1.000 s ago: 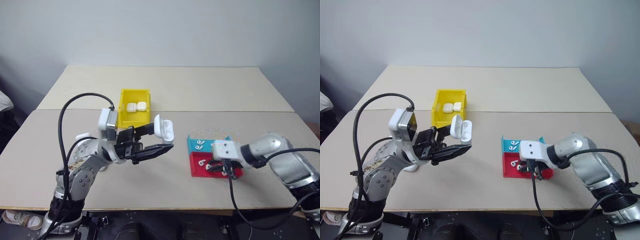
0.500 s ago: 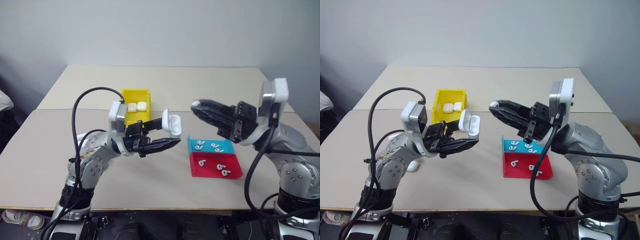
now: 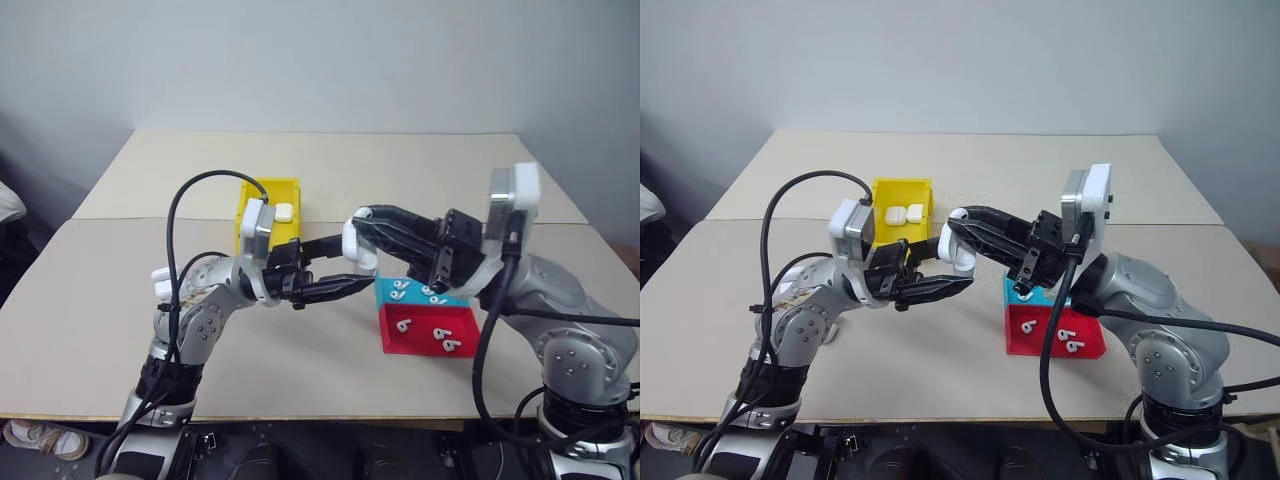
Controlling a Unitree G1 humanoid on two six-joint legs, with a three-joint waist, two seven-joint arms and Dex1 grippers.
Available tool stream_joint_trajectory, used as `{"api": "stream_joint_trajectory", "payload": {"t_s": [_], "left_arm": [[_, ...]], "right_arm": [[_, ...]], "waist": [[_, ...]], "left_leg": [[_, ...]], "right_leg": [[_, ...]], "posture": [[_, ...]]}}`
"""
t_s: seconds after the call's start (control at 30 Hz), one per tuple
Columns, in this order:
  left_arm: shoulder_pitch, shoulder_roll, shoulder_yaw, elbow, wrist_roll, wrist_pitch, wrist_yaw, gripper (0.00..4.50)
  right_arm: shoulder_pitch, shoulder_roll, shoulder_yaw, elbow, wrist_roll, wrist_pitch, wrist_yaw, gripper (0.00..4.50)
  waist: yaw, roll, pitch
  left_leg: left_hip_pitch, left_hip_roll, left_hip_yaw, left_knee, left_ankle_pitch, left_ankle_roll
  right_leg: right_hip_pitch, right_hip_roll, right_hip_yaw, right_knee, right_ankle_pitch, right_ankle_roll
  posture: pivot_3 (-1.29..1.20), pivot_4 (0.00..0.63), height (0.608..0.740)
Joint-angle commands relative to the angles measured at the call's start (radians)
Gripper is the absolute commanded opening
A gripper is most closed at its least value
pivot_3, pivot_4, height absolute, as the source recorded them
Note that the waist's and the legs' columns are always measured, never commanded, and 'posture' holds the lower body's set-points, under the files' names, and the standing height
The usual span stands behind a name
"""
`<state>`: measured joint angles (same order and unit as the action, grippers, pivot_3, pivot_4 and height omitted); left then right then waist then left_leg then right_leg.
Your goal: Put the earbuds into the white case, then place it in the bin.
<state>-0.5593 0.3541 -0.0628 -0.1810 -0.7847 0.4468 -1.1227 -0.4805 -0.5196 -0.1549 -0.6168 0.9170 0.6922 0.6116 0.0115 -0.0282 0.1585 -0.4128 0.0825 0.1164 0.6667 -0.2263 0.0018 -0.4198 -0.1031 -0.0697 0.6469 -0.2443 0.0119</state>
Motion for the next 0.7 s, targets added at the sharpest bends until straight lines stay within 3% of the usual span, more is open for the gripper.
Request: {"api": "stream_joint_trajectory", "payload": {"t_s": [0.03,0.4,0.43,0.6,0.7], "left_arm": [[-0.015,0.002,0.017,-0.031,-0.012,-0.009,-0.013,2.77],[-0.02,-0.006,0.02,-0.025,0.001,-0.023,-0.011,2.77],[-0.021,-0.006,0.02,-0.024,0.004,-0.024,-0.013,2.77],[-0.021,-0.013,0.023,-0.022,0.012,-0.025,-0.016,2.77],[-0.015,-0.02,0.024,-0.028,0.019,-0.024,-0.005,2.77]], "right_arm": [[0.012,-0.018,-0.005,-0.011,-0.001,-0.026,0.014,0.67],[0.027,-0.096,0.037,-0.004,-0.065,-0.053,0.086,0.67],[0.024,-0.108,0.043,0.0,-0.065,-0.052,0.1,1.37],[0.016,-0.129,0.049,0.011,-0.086,-0.077,0.131,2.91],[-0.004,-0.141,0.032,0.039,-0.096,-0.084,0.129,2.91]], "waist": [[0.0,0.0,0.0],[0.0,0.0,0.0],[0.0,0.0,0.0],[0.0,0.0,0.0],[0.0,0.0,0.0]], "left_leg": [[0.0,0.0,0.0,0.0,0.0,0.0],[0.0,0.0,0.0,0.0,0.0,0.0],[0.0,0.0,0.0,0.0,0.0,0.0],[0.0,0.0,0.0,0.0,0.0,0.0],[0.0,0.0,0.0,0.0,0.0,0.0]], "right_leg": [[0.0,0.0,0.0,0.0,0.0,0.0],[0.0,0.0,0.0,0.0,0.0,0.0],[0.0,0.0,0.0,0.0,0.0,0.0],[0.0,0.0,0.0,0.0,0.0,0.0],[0.0,0.0,0.0,0.0,0.0,0.0]], "posture": [[0.0,0.15,0.74],[0.0,0.15,0.74],[0.0,0.15,0.74],[0.0,0.15,0.74],[0.0,0.15,0.74]]}}
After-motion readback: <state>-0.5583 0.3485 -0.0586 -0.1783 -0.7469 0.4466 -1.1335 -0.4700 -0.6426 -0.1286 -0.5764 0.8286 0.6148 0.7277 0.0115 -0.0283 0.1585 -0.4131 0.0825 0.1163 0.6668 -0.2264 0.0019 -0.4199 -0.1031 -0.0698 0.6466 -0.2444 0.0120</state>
